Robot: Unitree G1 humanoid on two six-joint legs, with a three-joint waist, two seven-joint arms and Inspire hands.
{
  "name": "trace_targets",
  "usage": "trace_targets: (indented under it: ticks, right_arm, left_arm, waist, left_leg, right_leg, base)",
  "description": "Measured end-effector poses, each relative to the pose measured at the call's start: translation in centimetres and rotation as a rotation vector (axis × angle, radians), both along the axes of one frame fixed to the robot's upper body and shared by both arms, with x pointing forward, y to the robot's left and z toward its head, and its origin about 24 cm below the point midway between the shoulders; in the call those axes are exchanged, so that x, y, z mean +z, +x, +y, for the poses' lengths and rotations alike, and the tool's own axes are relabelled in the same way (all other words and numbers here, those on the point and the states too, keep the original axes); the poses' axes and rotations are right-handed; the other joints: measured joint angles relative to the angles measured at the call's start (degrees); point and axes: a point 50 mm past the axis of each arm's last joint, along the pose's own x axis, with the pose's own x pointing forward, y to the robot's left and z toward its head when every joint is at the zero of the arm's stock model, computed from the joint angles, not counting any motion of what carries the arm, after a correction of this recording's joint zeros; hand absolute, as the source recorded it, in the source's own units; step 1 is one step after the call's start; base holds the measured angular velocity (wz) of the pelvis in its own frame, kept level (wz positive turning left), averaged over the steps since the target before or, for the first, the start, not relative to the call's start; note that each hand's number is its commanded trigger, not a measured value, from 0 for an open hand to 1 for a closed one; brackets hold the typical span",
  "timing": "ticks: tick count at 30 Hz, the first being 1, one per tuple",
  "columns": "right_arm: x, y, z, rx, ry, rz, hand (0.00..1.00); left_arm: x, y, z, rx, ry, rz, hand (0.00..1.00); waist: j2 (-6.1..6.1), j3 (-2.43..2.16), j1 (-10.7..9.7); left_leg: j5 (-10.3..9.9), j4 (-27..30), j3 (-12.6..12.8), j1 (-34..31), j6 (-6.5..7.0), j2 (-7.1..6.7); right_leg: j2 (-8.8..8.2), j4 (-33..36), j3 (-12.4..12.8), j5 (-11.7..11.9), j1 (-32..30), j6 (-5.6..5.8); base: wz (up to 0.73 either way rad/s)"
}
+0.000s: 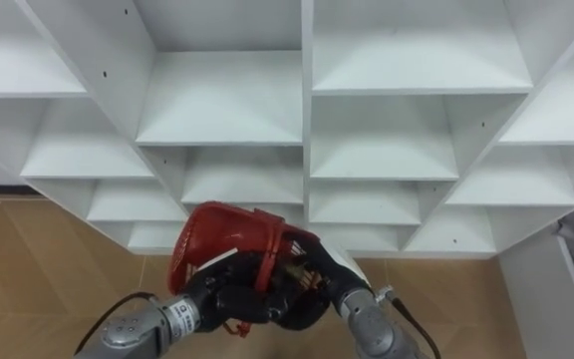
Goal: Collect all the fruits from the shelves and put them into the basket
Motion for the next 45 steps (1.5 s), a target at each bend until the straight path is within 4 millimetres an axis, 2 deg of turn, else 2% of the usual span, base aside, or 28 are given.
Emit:
trace_targets:
  ticks: [9,17,21,23,27,34,37,45]
  right_arm:
    - [-0.4,-0.4,-0.2,0.017,0.024,0.064,0.00]
    - [-0.4,-0.9,0.0,0.025,0.041,0.068,0.00]
    - [0.4,-0.8,-0.3,0.022,0.055,0.035,0.00]
    - [0.7,-0.6,-0.5,0.006,0.070,0.029,0.00]
    - [0.7,-0.9,-0.7,-0.012,0.084,0.039,0.00]
    - [1.3,-1.0,-0.5,-0.017,0.129,0.023,0.00]
    - [1.3,-1.0,-0.4,-0.007,0.138,0.025,0.00]
    - [1.4,-0.9,-0.5,-0.007,0.144,0.027,0.00]
  left_arm:
    - [-1.4,-0.8,1.9,0.122,0.053,0.067,1.00]
    - [-3.1,-2.0,4.1,0.241,0.133,0.151,1.00]
    - [-4.1,-3.3,5.6,0.306,0.168,0.214,1.00]
    - [-4.5,-4.3,6.2,0.345,0.176,0.243,1.00]
    - [-5.0,-5.5,6.6,0.371,0.189,0.274,1.00]
    - [-5.1,-5.7,7.1,0.427,0.217,0.280,1.00]
    - [-5.2,-5.7,7.0,0.447,0.222,0.281,1.00]
    - [-5.3,-5.7,6.4,0.453,0.213,0.287,1.00]
  waist:
    - [-0.04,-0.03,0.1]
    - [-0.67,-0.50,0.2]
    - [-0.85,-0.57,0.0]
    - [-1.27,-0.77,0.0]
    - [-2.11,-1.10,0.1]
    - [-2.09,-0.94,0.1]
    - [-1.96,-0.84,0.0]
    - [-1.90,-0.76,0.0]
  left_leg:
    - [0.0,-0.9,0.0,1.6,-0.02,-0.08]
    - [0.1,-1.9,0.2,3.5,-0.14,-0.20]
    - [0.1,-2.1,0.2,4.3,-0.16,-0.25]
    - [0.1,-2.7,0.2,5.2,-0.17,-0.38]
    - [0.0,-3.3,-0.1,7.1,-0.29,-0.47]
    - [-0.1,-4.4,-0.1,9.7,-0.38,-0.52]
    - [0.0,-5.0,-0.1,10.5,-0.42,-0.97]
    - [0.0,-5.8,-0.1,10.5,-0.44,-1.10]
  right_leg:
    - [-0.05,0.1,0.1,0.0,1.0,0.04]
    - [-0.05,-0.1,0.0,-0.2,2.6,0.08]
    - [0.00,-0.3,0.0,-0.2,3.3,0.11]
    - [-0.02,-1.0,-0.1,-0.3,4.1,0.13]
    - [-0.14,-1.2,-0.3,-0.6,5.7,0.24]
    - [-0.03,-2.3,-0.1,-0.6,8.3,0.25]
    - [-0.01,-2.9,-0.1,-0.6,9.1,0.29]
    - [-0.02,-3.2,0.0,-0.6,9.3,0.38]
  base:
    - [-0.01]
    - [0.00]
    - [-0.03]
    - [0.00]
    - [0.04]
    - [0.00]
    - [0.00]
    - [0.00]
